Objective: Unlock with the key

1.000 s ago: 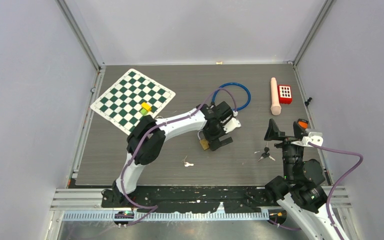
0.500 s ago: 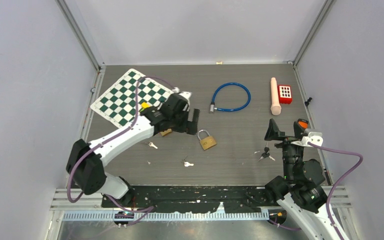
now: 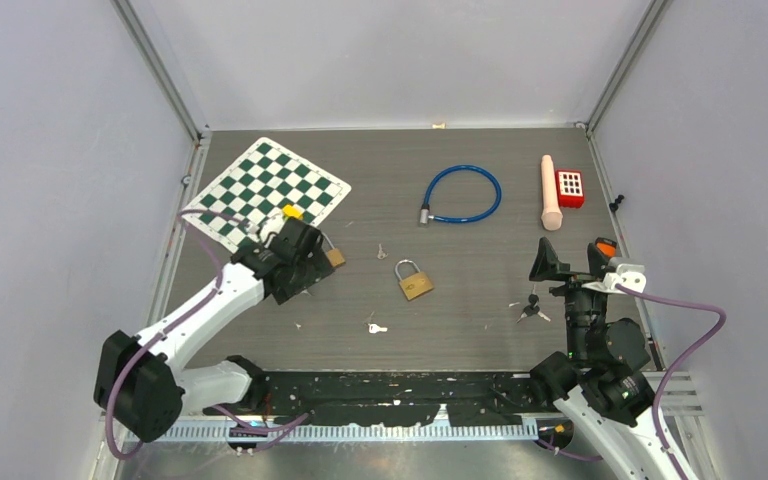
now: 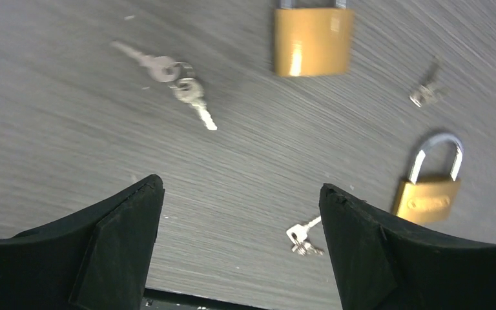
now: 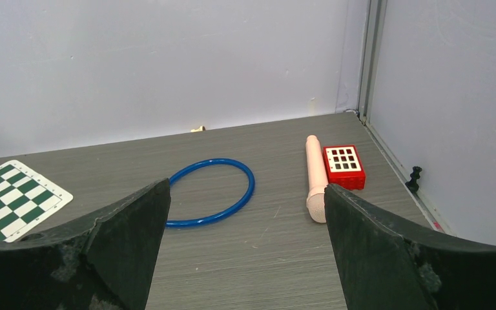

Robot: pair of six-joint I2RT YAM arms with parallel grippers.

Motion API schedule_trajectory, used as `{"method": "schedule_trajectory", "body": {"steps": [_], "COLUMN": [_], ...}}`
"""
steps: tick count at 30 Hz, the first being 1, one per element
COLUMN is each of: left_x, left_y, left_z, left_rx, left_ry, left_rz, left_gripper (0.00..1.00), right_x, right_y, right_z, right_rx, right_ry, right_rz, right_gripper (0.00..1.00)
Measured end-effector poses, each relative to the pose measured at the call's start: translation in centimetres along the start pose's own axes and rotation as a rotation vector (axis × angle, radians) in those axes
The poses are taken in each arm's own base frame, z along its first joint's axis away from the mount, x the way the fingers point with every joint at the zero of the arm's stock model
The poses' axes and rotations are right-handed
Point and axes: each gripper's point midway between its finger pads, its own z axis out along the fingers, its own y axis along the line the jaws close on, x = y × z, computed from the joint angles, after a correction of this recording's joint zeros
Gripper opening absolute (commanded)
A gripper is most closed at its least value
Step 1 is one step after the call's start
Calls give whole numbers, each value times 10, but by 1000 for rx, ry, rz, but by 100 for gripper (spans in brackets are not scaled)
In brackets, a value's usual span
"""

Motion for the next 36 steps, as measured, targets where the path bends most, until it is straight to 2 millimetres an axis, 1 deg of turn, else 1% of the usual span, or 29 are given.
{"method": "schedule_trajectory", "body": {"steps": [2, 5, 8, 10, 16, 21, 26, 32, 36], "left_x": [1, 4, 6, 4, -7, -9, -11, -20, -21], "left_y": [20, 46, 61, 66, 70, 77, 80, 73, 70], "left_z": [7, 18, 27, 32, 53, 71, 84, 91, 93], "left_rx": [-47, -113, -158, -173, -202, -247, -267, -250, -245], "left_ry": [-6, -9, -12, -17, -37, -26, -22, -30, -20], "left_rz": [-93, -211, -308, -359, -492, -536, -559, -570, -574], "left_gripper": [84, 78, 71, 66, 56, 48, 44, 33, 24], "right_x": [0, 0, 0, 0, 1, 1, 0, 2, 3], "right_y": [0, 0, 0, 0, 0, -1, -1, 0, 0], "right_z": [0, 0, 0, 0, 0, 0, 0, 1, 2], "right_rx": [0, 0, 0, 0, 1, 4, 5, 4, 4], "right_ry": [0, 0, 1, 2, 5, 5, 5, 16, 19], "right_rz": [0, 0, -1, -1, -5, -5, -5, -13, -16], "right_gripper": [96, 95, 95, 96, 95, 95, 95, 95, 96]}}
